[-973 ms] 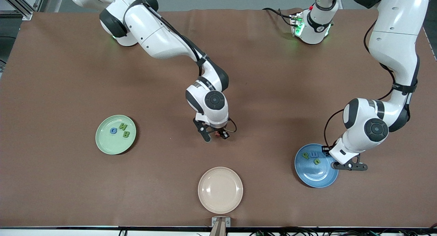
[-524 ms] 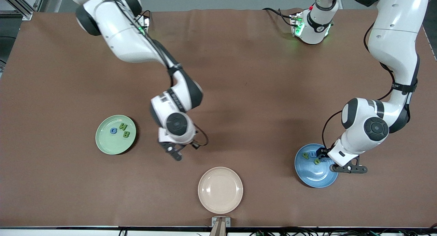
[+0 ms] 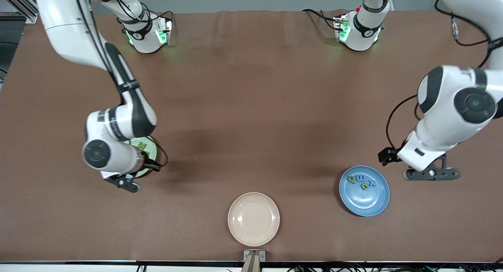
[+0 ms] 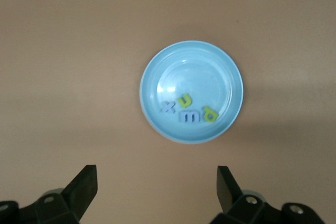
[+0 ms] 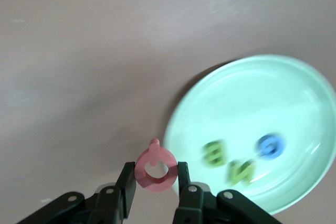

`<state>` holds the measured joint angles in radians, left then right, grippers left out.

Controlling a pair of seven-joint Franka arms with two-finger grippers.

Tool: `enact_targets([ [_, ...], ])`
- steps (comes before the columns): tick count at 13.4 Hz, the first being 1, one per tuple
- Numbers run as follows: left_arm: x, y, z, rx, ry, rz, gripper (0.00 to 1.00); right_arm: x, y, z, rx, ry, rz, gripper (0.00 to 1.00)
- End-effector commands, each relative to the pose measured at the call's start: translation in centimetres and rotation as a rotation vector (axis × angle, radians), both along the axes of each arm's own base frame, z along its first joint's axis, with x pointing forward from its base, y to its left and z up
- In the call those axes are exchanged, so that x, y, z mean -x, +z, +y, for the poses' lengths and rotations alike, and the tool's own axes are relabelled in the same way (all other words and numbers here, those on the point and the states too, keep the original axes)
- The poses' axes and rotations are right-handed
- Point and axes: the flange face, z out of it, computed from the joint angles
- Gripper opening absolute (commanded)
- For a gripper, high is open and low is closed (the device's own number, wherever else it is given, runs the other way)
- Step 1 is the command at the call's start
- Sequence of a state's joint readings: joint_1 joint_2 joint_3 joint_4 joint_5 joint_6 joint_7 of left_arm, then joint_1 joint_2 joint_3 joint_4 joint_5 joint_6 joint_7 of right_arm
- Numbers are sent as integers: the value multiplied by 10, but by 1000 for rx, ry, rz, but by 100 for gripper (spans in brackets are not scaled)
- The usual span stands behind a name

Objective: Sort upper and lower case letters into plates

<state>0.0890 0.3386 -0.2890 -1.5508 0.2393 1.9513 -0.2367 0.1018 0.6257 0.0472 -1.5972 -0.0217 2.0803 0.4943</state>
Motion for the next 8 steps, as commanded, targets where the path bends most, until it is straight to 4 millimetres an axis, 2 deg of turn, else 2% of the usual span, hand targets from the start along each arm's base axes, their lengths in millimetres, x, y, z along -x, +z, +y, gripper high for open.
enact_targets([
  [1,14,50,-1,5,13,36,100,14,-7,-43,-32,85,-28,0],
  [3,29,87,-2,31,31,54,100,19,-22,-65,-40,117,-53,1],
  [5,51,122,-3,37,40,57,100,32,-46,-79,-46,141,-78,1],
  [7,73,146,-3,17,3,80,100,39,-56,-81,-47,145,-79,1],
  [8,87,159,-10,32,-36,80,100,44,-61,-80,-47,145,-63,2],
])
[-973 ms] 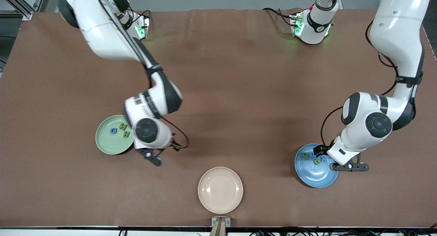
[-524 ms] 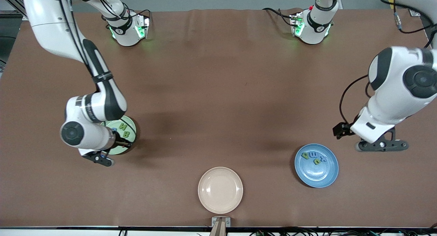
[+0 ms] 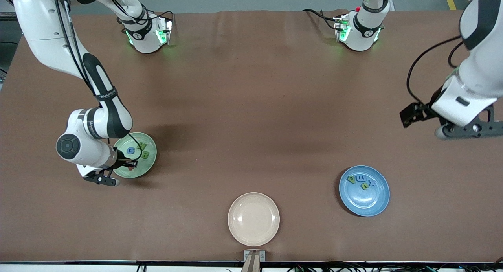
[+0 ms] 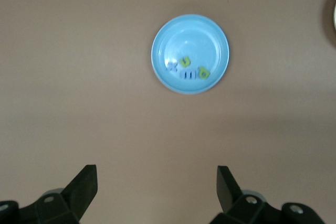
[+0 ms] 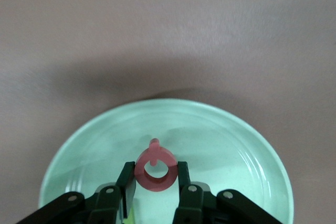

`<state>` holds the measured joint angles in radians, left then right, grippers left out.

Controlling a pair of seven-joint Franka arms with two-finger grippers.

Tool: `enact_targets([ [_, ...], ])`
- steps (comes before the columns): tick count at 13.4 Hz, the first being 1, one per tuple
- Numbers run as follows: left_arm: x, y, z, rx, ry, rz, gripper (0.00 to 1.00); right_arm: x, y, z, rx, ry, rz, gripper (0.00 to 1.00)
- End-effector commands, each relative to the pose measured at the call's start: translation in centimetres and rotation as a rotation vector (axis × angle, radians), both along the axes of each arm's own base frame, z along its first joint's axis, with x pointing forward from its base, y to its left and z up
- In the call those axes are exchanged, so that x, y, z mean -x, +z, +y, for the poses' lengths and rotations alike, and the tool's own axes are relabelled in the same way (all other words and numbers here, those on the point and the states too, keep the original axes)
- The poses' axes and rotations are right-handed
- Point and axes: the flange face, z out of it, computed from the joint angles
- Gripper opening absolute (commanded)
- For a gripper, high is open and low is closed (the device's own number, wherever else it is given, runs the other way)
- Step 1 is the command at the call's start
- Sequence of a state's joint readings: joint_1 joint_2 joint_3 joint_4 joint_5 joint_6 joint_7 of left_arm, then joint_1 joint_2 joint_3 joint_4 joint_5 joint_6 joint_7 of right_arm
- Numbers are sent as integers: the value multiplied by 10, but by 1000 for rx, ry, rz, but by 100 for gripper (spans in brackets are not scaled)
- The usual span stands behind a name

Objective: Sort upper and lower case letters into plates
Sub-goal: 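Release the pink Q onto the green plate with the right gripper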

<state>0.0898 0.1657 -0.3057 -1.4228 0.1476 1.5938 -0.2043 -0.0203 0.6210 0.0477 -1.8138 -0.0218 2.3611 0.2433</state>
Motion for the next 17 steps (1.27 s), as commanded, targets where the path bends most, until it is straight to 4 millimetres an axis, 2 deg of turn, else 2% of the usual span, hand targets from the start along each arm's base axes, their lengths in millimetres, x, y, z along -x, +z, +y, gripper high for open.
enact_targets([
  [1,32,21,1,31,-52,23,100,17,1,0,-10,15,8,2],
  [2,45,21,5,55,-52,36,100,17,1,0,-10,15,10,4],
  [4,66,23,3,72,-53,47,100,17,1,1,-10,17,16,21],
  [5,69,23,4,68,-50,50,100,17,2,1,-10,17,15,73],
  [6,75,29,6,67,-48,43,100,15,5,1,-10,16,10,100],
  [7,75,29,8,69,-45,51,100,13,10,3,-9,21,12,100],
  [9,77,31,4,66,-53,50,100,1,32,8,-6,37,1,100],
  [11,76,32,3,60,-54,43,100,-7,67,5,-11,142,38,100],
  [13,76,32,5,57,-53,42,100,-9,110,-3,-9,175,69,100],
  [17,75,32,10,58,-45,42,100,2,188,-8,26,213,116,100],
])
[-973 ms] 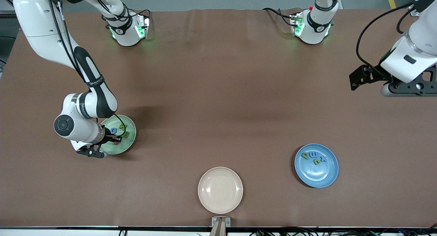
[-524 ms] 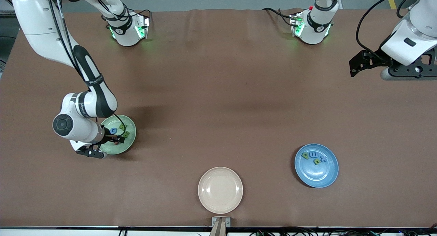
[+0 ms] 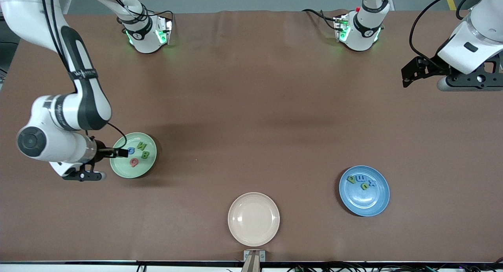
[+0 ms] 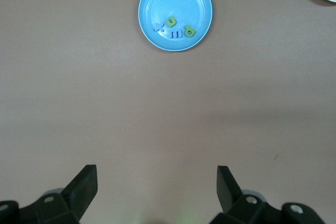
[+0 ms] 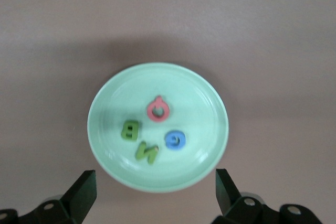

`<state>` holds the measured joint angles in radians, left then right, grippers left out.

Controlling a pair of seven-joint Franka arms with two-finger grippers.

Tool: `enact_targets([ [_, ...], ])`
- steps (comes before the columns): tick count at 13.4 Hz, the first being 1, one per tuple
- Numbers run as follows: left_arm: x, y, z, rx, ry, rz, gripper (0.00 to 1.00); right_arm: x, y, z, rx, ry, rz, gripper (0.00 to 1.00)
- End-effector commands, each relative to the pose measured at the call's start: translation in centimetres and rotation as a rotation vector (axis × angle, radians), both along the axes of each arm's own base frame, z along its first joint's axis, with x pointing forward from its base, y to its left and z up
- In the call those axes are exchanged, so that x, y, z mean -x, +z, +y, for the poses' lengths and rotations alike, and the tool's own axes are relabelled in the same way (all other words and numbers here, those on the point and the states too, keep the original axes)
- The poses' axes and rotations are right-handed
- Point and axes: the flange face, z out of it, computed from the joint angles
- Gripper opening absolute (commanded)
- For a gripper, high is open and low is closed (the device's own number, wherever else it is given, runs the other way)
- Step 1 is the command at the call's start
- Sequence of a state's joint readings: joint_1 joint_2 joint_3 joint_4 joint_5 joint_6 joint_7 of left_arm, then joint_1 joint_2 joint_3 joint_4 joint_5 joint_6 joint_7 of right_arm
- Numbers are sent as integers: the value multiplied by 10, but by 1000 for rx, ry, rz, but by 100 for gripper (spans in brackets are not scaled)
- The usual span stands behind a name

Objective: Sort upper and lower case letters into plates

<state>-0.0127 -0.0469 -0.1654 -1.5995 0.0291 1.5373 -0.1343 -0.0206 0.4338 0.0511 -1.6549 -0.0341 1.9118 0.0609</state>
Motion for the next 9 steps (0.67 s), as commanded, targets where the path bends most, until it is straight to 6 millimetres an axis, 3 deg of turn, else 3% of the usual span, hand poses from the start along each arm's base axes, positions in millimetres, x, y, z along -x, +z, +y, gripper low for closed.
enact_targets([
  [1,5,3,6,4,-11,-1,100,11,52,-12,33,29,24,100],
  [4,4,1,14,3,4,6,100,4,123,-28,23,38,35,100],
  [5,4,1,14,3,4,6,100,3,143,-22,29,41,27,100],
  [6,5,2,12,3,1,5,100,4,151,-19,29,42,25,100],
  [9,5,4,12,5,1,-1,100,3,148,-28,28,33,31,100],
])
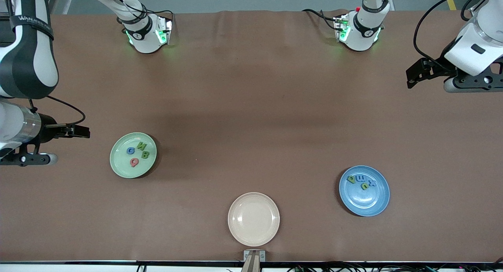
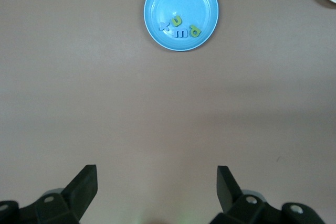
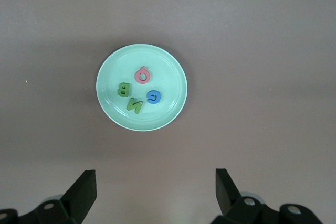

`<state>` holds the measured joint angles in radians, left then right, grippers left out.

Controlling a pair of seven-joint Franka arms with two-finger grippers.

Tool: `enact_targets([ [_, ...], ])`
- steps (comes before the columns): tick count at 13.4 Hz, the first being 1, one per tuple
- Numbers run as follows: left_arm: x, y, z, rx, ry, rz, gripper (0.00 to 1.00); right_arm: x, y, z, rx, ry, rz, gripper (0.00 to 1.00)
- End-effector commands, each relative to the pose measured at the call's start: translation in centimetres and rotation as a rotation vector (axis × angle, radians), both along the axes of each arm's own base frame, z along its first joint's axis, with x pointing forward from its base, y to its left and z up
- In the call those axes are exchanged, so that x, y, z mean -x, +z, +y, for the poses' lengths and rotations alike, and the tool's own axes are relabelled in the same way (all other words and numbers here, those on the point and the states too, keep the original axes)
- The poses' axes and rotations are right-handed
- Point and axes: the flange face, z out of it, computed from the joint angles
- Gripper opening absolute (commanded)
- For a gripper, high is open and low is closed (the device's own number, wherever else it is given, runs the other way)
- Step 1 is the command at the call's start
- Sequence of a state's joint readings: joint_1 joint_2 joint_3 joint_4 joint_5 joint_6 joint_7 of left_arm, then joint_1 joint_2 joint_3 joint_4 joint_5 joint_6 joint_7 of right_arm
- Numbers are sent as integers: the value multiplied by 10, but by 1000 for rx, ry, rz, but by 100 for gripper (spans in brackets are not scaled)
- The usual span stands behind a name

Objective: Sort upper and lower case letters into plates

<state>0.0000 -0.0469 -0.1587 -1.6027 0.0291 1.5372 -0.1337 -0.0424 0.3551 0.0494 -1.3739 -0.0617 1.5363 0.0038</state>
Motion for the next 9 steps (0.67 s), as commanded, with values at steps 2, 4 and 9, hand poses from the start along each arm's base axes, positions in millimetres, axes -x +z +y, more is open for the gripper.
enact_targets([
  [2,5,4,0,6,-20,-4,100,-3,7,-8,11,2,-10,100],
  [4,4,5,-1,9,-20,-10,100,-5,18,-16,6,-7,-33,100],
  [9,3,6,-3,19,-26,-12,100,-2,25,-11,-14,-4,-36,100],
])
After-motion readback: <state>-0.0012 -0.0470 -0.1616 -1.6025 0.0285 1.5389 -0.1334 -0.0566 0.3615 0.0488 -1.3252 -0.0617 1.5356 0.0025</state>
